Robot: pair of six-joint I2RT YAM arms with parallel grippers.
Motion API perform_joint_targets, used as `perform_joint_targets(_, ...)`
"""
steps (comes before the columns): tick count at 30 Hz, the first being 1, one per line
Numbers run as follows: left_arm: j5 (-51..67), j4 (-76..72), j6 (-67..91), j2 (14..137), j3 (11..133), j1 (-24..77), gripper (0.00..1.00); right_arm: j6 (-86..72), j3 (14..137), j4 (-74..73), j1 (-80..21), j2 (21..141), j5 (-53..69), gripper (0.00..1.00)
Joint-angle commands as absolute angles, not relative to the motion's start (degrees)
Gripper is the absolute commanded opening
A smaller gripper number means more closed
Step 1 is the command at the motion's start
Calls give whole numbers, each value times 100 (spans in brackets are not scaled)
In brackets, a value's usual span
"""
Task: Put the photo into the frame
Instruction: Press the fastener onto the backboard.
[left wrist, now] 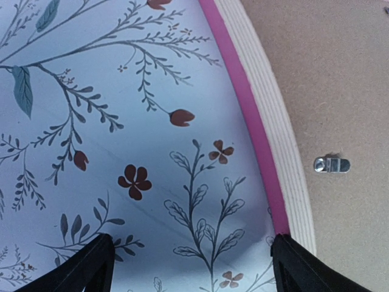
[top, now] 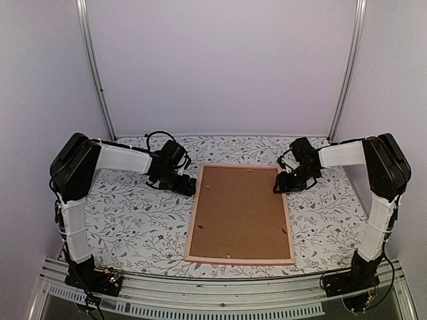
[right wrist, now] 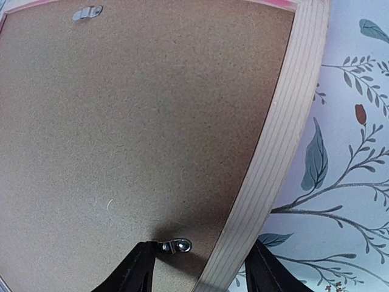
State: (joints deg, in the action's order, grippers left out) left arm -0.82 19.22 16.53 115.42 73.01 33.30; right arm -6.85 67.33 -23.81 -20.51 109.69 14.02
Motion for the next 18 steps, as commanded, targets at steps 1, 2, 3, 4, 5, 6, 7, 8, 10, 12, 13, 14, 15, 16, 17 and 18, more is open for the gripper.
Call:
perform_joint_targets(1,-44,1895,1655,11610,7259,3280,92,-906,6830,-2203,-2154,11089,1183,53)
perform_joint_targets(2,-44,1890,1653,11610,7260,3283,92,-990,6827,-2162,-2153,11081,1160,53)
perform_joint_targets(3,-44,1890,1649,11610,7260,3279,92,-1063,6828,-2125,-2153,11070,1134,53)
perform_joint_targets(4,-44,1898,1651,11615,7267,3283,92,-1116,6821,-2082,-2153,11066,1106,53)
perform_joint_targets(5,-44,1892,1642,11617,7268,3279,92,-1204,6825,-2038,-2153,11061,1101,53)
perform_joint_targets(6,-44,1898,1641,11617,7276,3279,92,-1252,6821,-1995,-2159,11058,1100,53)
perform_joint_targets(7,-44,1898,1639,11623,7284,3281,92,-1319,6828,-1953,-2158,11050,1119,52)
perform_joint_targets(8,-44,1920,1628,11620,7290,3283,92,-1358,6829,-1910,-2155,11042,1129,52)
perform_joint_targets(10,-44,1921,1624,11615,7290,3283,92,-1473,6834,-1850,-2153,11063,1125,52)
perform_joint_targets(12,-44,1929,1624,11611,7291,3278,92,-1551,6850,-1813,-2154,11081,1106,52)
perform_joint_targets(13,-44,1933,1618,11610,7287,3279,92,-1581,6850,-1799,-2155,11082,1081,52)
perform_joint_targets(14,-44,1934,1624,11611,7286,3281,92,-1610,6863,-1794,-2155,11083,1050,52)
perform_joint_targets(15,-44,1935,1624,11618,7291,3279,92,-1653,6876,-1801,-2153,11090,1003,52)
perform_joint_targets(16,-44,1941,1622,11616,7293,3278,92,-1674,6887,-1816,-2153,11088,960,52)
perform_joint_targets(17,-46,1935,1619,11615,7295,3282,92,-1699,6896,-1828,-2153,11078,913,52)
perform_joint_targets(18,-44,1934,1612,11623,7302,3279,92,-1717,6911,-1836,-2156,11075,888,52)
